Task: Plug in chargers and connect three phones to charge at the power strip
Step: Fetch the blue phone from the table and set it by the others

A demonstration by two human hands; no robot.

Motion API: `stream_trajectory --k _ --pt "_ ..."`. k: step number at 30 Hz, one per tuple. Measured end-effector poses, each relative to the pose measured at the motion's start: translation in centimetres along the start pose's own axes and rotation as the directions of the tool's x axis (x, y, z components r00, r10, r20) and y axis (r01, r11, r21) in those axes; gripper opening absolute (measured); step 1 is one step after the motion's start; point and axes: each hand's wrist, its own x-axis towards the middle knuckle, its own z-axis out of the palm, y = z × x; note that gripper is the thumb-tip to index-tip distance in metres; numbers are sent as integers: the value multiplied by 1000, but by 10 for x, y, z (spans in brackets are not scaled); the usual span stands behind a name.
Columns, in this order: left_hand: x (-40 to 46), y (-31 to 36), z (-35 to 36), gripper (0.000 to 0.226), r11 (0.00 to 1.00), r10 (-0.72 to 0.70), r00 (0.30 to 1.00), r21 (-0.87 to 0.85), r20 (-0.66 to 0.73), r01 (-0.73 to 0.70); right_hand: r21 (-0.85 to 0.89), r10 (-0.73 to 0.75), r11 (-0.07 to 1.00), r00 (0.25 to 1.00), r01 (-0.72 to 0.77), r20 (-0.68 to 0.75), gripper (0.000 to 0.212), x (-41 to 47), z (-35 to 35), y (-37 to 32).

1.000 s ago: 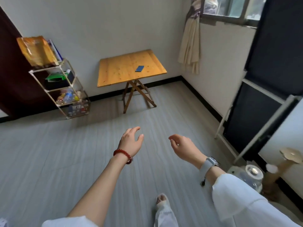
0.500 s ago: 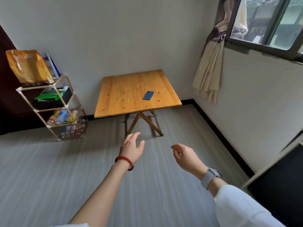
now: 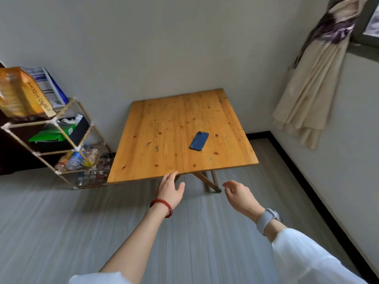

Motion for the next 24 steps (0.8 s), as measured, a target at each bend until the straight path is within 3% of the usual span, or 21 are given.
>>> stream_trajectory --k 5,12,19,24 --pt "90 -23 5 49 996 -91 994 3 58 91 -8 73 997 992 -72 105 28 100 23 -5" --pt "246 -67 24 54 988 -141 973 89 181 127 24 273 960 953 -278 128 36 241 70 -12" --pt "387 -120 40 63 952 -157 922 303 355 46 1 508 860 856 -511 93 38 376 119 -31" --pt "450 -148 61 85 907 -141 878 414 456 -70 -9 656 755 754 -656 -29 61 445 150 -31"
